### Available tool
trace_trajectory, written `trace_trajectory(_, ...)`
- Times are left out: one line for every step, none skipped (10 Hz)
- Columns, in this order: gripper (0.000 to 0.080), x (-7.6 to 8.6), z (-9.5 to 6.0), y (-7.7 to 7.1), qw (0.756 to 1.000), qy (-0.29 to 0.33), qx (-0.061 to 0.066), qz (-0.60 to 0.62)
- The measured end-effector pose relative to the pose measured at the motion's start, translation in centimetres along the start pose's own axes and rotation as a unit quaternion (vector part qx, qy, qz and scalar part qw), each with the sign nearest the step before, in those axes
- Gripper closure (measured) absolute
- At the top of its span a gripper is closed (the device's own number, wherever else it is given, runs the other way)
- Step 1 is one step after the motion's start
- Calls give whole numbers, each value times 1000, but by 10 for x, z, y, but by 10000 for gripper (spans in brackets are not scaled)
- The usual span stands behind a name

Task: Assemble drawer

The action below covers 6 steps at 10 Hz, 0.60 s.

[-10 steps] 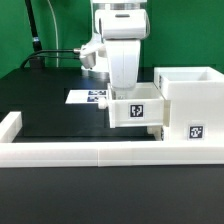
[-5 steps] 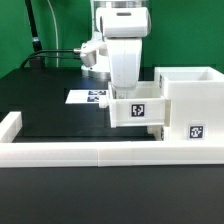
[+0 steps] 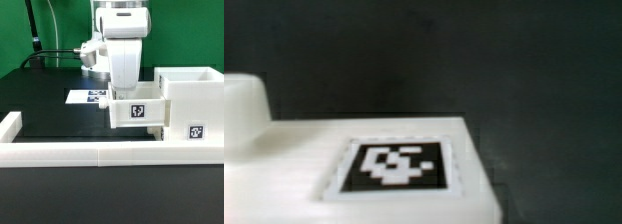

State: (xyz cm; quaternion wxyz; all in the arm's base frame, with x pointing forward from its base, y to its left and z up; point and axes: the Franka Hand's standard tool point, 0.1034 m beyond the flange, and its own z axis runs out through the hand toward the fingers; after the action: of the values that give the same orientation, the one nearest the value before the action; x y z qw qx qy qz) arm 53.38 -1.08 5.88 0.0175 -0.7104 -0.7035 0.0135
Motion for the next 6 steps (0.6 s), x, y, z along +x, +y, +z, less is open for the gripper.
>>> trace_trajectory(755, 0, 2, 0, 1000, 0, 1, 0)
trace_trajectory(755, 0, 3, 0, 1000, 0, 1, 1)
trace_trajectory(755, 0, 2, 0, 1000, 0, 1, 1)
trace_trajectory(755, 0, 2, 0, 1000, 0, 1, 2)
trace_trajectory(755, 0, 2, 0, 1000, 0, 1, 3)
trace_trajectory(755, 0, 3, 0, 1000, 1, 0, 16)
